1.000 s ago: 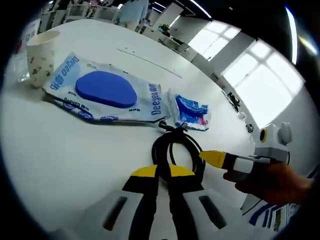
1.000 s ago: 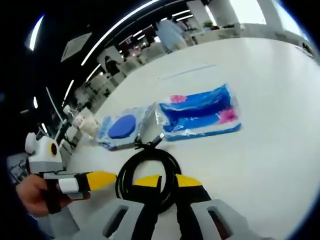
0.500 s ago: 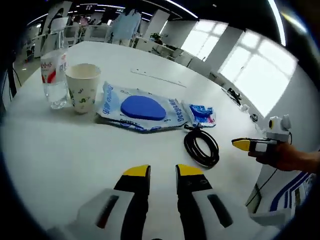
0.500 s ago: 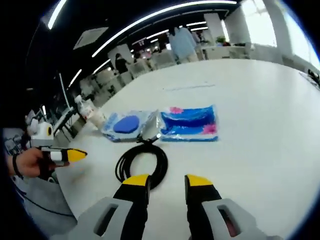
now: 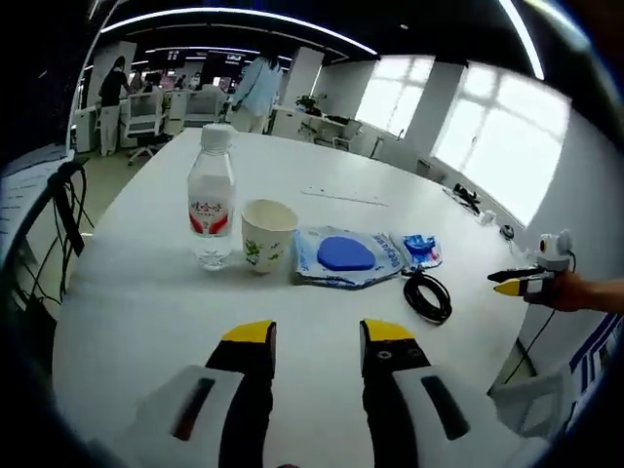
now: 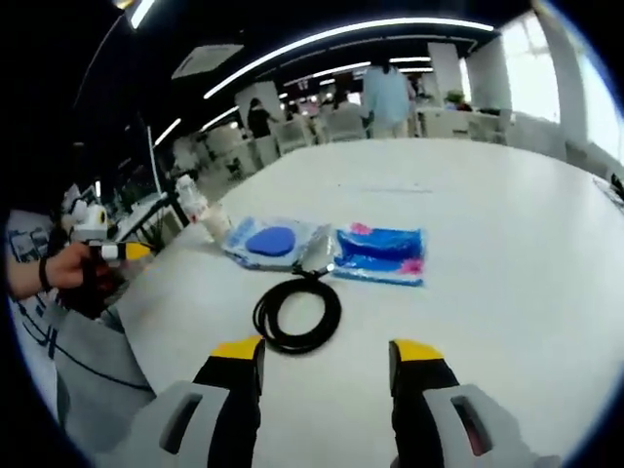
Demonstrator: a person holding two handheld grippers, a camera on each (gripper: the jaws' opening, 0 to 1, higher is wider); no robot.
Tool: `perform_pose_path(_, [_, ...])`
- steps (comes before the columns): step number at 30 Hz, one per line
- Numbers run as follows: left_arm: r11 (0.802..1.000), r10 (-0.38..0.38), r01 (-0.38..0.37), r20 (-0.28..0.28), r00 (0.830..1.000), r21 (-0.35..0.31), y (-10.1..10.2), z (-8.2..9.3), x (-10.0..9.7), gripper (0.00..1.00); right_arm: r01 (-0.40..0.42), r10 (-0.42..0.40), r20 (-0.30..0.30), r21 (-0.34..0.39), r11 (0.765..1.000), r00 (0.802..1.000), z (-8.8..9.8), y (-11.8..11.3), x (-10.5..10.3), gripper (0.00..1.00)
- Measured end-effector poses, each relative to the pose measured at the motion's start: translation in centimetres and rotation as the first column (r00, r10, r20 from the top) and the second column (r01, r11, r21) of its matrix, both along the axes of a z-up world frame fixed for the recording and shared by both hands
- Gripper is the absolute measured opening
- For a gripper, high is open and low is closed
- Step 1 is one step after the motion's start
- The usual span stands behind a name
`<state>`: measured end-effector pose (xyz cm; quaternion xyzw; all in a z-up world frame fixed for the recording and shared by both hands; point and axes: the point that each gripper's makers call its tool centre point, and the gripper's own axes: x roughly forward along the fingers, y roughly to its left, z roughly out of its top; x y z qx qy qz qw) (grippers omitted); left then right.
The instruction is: Arrange the tabletop items into an orderly group along one side of the table until the central work area is clear of visible clutter.
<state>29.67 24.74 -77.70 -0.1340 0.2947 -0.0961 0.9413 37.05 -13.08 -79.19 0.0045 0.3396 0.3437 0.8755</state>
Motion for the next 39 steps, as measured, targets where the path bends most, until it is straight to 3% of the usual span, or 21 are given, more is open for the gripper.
perform_pose_path(4, [1.0,0.007,-0.007,0.031,0.999,0.0,1.4,2.0,-0.9,0.45,-0.009,0.009,0.02,0.001,1.0,1.0,1.7,0.3,-0.4,0.65])
perform_pose_path(9, [1.0,0.021,-0.021,0.052,0.998,-0.006,2.4,3.3,-2.2,0.48,0.002,-0.002,0.031,0.003,1.0,1.0,2.8,0.1,-0.4,0.68])
perform_pose_path(13, [0.999,0.042,-0.041,0.058,0.997,-0.018,4.2,3.0,-3.0,0.5,0.013,-0.014,0.026,0.006,1.0,1.0,2.8,-0.1,-0.9,0.69])
perform_pose_path(17, [0.998,0.058,-0.056,0.065,0.996,-0.027,4.0,3.2,-3.8,0.52,0.018,-0.018,0.019,0.004,1.0,1.0,3.3,-0.2,-1.8,0.71])
perform_pose_path(19, [0.998,0.058,-0.056,0.068,0.996,-0.029,4.9,3.1,-4.0,0.53,0.015,-0.015,0.017,-0.002,1.0,1.0,3.3,-0.2,-1.9,0.72])
perform_pose_path(32, [0.995,0.076,-0.069,0.104,0.992,-0.068,5.0,4.6,-3.9,0.56,0.003,-0.003,0.009,-0.006,1.0,1.0,4.2,1.1,-2.6,0.75])
perform_pose_path(39, [0.997,0.068,-0.063,0.099,0.993,-0.05,5.0,4.5,-4.1,0.58,-0.011,0.011,0.012,0.006,1.0,1.0,4.6,1.7,-2.2,0.76])
